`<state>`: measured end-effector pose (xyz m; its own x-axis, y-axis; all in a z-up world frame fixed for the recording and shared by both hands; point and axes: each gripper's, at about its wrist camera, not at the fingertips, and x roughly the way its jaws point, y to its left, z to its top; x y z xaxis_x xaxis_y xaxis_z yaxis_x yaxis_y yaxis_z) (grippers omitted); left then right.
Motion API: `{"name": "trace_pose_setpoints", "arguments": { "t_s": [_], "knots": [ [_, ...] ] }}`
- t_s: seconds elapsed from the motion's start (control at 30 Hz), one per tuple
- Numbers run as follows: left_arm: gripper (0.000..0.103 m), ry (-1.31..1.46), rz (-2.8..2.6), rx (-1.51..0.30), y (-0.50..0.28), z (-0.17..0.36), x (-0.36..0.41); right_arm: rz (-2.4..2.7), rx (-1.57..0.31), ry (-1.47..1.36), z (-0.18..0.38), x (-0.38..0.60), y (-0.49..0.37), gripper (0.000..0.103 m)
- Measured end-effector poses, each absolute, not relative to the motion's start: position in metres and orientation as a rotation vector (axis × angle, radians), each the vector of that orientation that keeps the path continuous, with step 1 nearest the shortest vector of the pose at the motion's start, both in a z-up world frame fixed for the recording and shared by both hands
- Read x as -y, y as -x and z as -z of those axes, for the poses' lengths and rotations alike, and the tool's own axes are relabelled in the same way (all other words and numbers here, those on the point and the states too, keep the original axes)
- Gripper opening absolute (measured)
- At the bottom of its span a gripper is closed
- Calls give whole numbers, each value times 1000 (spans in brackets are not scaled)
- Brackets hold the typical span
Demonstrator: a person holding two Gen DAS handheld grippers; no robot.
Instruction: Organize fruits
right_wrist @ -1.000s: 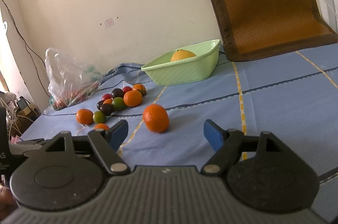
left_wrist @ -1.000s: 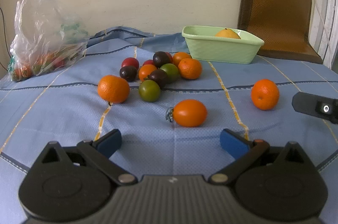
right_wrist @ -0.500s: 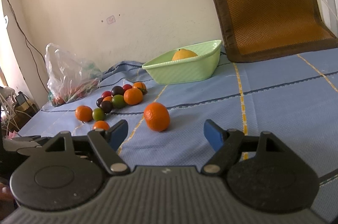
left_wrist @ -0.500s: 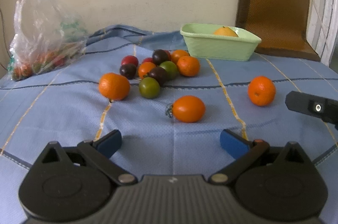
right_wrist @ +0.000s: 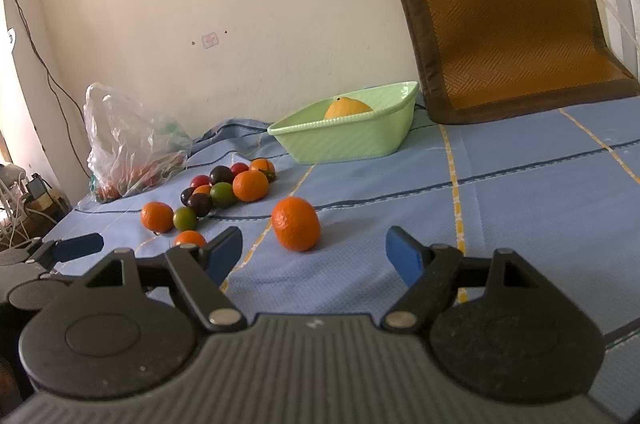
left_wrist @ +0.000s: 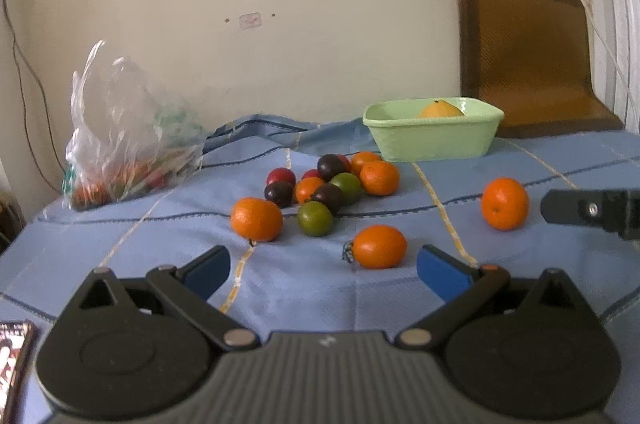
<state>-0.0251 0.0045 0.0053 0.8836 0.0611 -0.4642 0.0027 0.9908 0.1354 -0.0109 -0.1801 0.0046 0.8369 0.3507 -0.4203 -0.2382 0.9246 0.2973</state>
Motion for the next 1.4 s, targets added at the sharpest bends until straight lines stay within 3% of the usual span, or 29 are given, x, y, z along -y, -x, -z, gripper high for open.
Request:
{"name": "trace_pose_setpoints", "arguments": {
  "t_s": [1.27,1.4],
  "knots": [
    [103,-67,89,-591,3,-4,-10,-367,-544,-192,-6,173,2,80],
    [95,-31,115,-607,-11,-4,-12,-387,-551,-116,-9,167,-6,74]
  ]
}}
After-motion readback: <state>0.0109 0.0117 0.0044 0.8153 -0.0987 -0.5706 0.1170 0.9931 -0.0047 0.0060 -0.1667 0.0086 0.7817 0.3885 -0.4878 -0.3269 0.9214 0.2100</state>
